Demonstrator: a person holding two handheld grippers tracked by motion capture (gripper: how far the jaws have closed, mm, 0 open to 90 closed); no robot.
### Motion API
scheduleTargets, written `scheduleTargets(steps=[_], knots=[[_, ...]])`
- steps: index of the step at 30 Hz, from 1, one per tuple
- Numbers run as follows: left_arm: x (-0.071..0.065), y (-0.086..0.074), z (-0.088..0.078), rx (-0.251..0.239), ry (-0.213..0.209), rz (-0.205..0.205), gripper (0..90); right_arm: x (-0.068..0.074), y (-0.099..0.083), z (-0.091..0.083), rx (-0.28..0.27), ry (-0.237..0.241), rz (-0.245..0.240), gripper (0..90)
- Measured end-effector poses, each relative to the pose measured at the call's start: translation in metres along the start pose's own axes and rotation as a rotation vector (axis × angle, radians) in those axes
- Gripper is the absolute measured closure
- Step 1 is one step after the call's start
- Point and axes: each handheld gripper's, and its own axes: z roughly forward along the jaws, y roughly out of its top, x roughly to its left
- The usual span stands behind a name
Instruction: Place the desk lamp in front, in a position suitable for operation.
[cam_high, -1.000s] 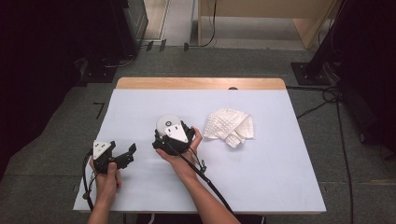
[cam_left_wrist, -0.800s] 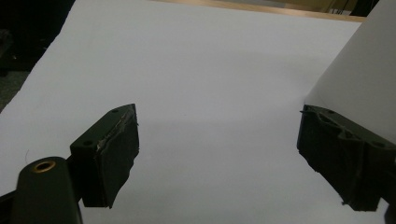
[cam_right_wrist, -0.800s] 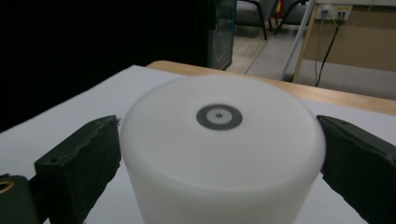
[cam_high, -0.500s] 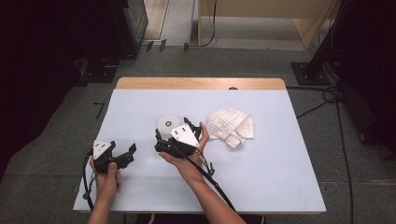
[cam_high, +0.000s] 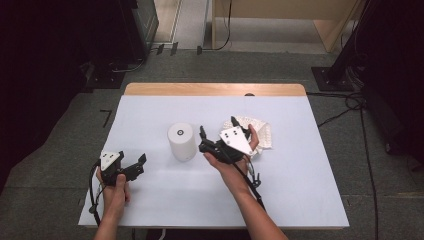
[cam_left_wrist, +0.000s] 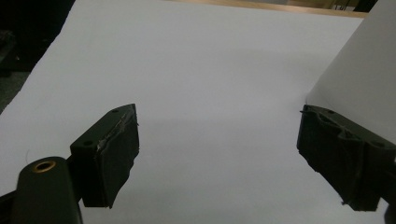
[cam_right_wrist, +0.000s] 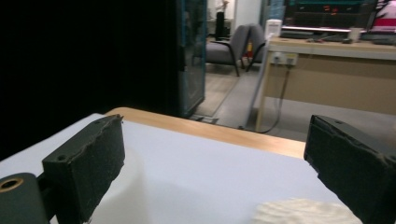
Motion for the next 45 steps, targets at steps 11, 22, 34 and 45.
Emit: scheduleTargets(steps=[11, 22, 34, 45], knots=[[-0.001, 0.0, 0.0, 0.0, 0.005, 0.004, 13.8, -0.063, -0.013, 0.009, 0.09, -0.107, 0.0, 12.1], [-0.001, 0.0, 0.0, -0.001, 0.002, 0.003, 13.8, -0.088, -0.048, 0.039, 0.296, -0.118, 0.02, 12.2], [-0.001, -0.001, 0.0, 0.0, 0.002, 0.003, 13.8, -0.103, -0.078, 0.065, 0.448, -0.114, 0.033, 2.5], [-0.002, -0.001, 0.0, 0.002, 0.002, 0.008, 13.8, -0.11, -0.089, 0.081, 0.585, -0.107, 0.047, 0.0]])
